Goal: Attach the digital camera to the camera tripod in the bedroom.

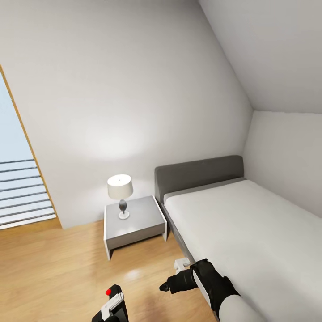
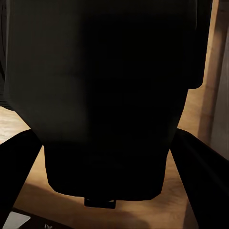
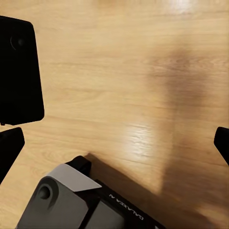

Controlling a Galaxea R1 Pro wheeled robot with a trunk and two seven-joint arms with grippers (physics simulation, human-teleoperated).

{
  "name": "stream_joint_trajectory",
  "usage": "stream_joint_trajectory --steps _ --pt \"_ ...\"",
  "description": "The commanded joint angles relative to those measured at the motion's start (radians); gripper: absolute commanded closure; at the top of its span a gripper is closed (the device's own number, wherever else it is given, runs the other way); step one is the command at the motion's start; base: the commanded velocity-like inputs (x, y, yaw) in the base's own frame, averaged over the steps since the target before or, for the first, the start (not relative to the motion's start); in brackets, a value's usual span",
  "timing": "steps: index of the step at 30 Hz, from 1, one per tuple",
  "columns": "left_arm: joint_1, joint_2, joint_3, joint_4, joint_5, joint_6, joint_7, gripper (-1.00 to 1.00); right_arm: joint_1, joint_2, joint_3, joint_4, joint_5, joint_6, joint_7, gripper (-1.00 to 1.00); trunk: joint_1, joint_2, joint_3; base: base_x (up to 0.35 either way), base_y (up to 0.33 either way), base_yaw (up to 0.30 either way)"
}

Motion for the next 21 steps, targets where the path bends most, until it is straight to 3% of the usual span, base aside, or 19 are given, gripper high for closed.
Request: stream_joint_trajectory --steps 1,21 --pt "0.000 0.001 -0.006 -0.003 0.007 0.002 0.009 1.00 0.000 0.000 0.000 -0.002 0.011 0.003 0.007 -1.00 -0.004 0.006 0.002 0.000 0.000 0.000" --pt "0.000 0.001 -0.008 -0.003 0.005 0.002 0.012 1.00 0.000 0.000 0.000 -0.002 0.010 0.002 0.008 -1.00 -0.081 0.146 0.065 0.000 0.000 0.000"
